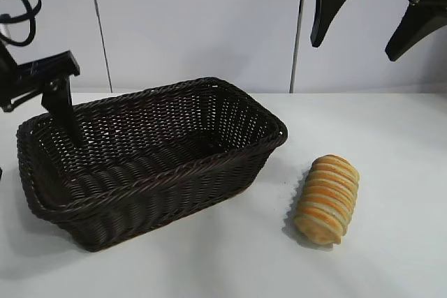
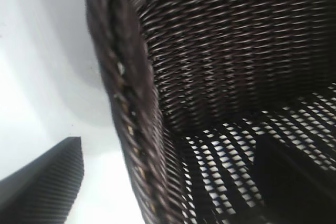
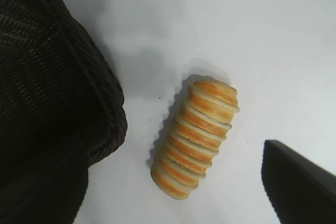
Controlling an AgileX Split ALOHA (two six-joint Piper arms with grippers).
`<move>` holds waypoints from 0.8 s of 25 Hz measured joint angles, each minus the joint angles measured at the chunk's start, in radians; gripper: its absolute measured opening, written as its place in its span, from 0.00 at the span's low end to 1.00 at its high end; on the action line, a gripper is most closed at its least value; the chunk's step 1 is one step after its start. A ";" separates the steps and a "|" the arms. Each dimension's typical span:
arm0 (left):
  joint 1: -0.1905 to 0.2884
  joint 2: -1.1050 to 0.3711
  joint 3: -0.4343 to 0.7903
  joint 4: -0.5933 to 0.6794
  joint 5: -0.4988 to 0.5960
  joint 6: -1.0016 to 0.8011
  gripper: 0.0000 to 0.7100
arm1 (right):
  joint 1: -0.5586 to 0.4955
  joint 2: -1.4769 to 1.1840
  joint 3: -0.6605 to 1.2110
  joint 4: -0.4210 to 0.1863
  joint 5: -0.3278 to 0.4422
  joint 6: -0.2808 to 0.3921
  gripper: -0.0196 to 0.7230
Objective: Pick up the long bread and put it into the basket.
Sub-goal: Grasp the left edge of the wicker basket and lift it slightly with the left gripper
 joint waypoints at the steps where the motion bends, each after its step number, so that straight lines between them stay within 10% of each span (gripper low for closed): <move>1: 0.000 0.019 0.000 -0.002 -0.001 0.001 0.84 | 0.000 0.000 0.000 0.000 0.000 0.000 0.89; 4: 0.000 0.055 0.000 -0.003 -0.013 0.001 0.73 | 0.000 0.000 0.000 0.000 0.000 0.000 0.89; 10: 0.000 0.063 0.000 -0.018 -0.036 -0.001 0.15 | 0.000 0.000 0.000 0.000 0.000 0.000 0.89; 20: 0.000 0.063 -0.086 -0.013 0.063 0.036 0.14 | 0.000 0.000 0.000 0.000 0.000 0.000 0.89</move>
